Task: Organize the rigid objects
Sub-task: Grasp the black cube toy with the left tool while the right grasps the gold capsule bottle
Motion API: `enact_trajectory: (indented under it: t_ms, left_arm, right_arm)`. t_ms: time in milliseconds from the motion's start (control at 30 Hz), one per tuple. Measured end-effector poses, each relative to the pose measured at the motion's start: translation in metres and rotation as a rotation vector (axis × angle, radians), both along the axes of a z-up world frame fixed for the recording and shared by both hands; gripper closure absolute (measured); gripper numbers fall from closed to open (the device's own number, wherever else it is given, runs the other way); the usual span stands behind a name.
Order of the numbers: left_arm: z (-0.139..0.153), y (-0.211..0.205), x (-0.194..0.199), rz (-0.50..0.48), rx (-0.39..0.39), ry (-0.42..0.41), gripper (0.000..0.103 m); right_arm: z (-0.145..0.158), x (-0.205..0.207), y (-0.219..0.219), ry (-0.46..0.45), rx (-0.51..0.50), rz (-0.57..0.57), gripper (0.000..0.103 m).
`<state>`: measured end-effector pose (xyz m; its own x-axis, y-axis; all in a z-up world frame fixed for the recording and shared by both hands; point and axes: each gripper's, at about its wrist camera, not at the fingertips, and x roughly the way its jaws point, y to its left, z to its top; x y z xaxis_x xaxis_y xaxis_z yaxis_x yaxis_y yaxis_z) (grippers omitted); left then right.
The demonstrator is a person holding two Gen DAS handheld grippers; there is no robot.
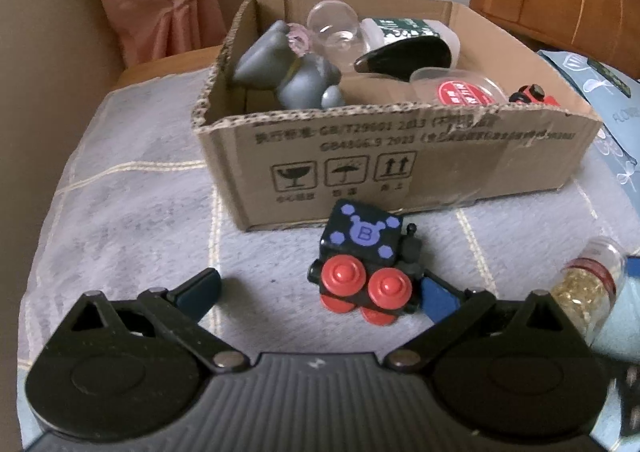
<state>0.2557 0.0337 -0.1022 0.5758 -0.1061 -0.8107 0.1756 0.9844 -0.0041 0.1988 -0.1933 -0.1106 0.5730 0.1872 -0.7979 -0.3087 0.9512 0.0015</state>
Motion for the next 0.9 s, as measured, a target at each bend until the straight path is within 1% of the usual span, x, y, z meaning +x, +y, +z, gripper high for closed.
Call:
enact_trajectory:
  t_ms: [67, 133, 200, 267, 333, 467, 633, 767, 867, 900]
  left_arm:
    - [0.000, 0.003, 0.000, -0.002, -0.003, 0.002, 0.001]
    - [0.000, 0.006, -0.001, -0.005, -0.003, 0.000, 0.001]
    - [0.000, 0.006, -0.002, -0.011, -0.001, -0.002, 0.001]
    - [0.001, 0.009, -0.004, -0.025, 0.001, -0.004, 0.001]
    - [0.001, 0.011, -0.006, -0.043, 0.003, -0.006, 0.001]
    - [0.002, 0.011, -0.008, -0.092, 0.017, -0.020, 0.001]
    - [0.005, 0.002, -0.007, -0.195, 0.081, -0.063, 0.002]
    - [0.005, -0.009, -0.005, -0.278, 0.112, -0.101, 0.002]
    - [0.005, -0.013, -0.003, -0.311, 0.100, -0.110, 0.006]
    - [0.005, -0.015, -0.002, -0.317, 0.094, -0.113, 0.009]
  right_arm:
    - [0.000, -0.005, 0.011, -0.002, 0.003, 0.065, 0.000]
    - [-0.001, -0.007, 0.022, -0.007, -0.002, 0.103, 0.000]
    - [-0.001, -0.005, 0.031, -0.007, 0.001, 0.118, 0.000]
    - [0.000, -0.002, 0.037, 0.000, 0.024, 0.127, 0.000]
    - [0.001, 0.000, 0.041, 0.005, 0.034, 0.123, 0.000]
    - [0.001, 0.008, 0.048, -0.001, 0.014, 0.108, 0.000]
    - [-0.001, 0.018, 0.051, -0.007, 0.005, 0.078, 0.000]
    - [-0.001, 0.021, 0.050, -0.013, 0.016, 0.048, 0.000]
    - [-0.001, 0.022, 0.048, -0.014, 0.025, 0.040, 0.000]
    - [-0.001, 0.022, 0.047, -0.015, 0.024, 0.038, 0.000]
